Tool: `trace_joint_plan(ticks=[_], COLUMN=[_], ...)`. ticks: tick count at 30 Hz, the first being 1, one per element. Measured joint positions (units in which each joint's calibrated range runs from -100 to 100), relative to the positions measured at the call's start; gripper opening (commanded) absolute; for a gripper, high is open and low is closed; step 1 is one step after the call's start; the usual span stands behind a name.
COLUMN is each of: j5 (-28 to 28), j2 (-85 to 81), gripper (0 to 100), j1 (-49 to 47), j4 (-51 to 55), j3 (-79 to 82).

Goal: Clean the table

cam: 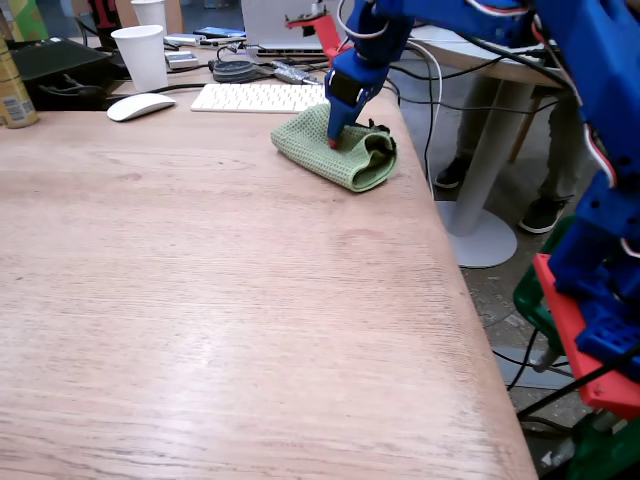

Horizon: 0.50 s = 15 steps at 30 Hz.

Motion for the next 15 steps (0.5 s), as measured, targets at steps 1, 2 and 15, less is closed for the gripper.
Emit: trace_joint_plan(ticks=[1, 2, 15], j5=[0.0, 0.0, -0.59], j2=[0.0, -0.61, -35.37], gripper=[0, 0, 0], j1=[0.28, 0.75, -24.33], j4=[0.0, 0.33, 18.63], j3=[0.0, 0.0, 0.36])
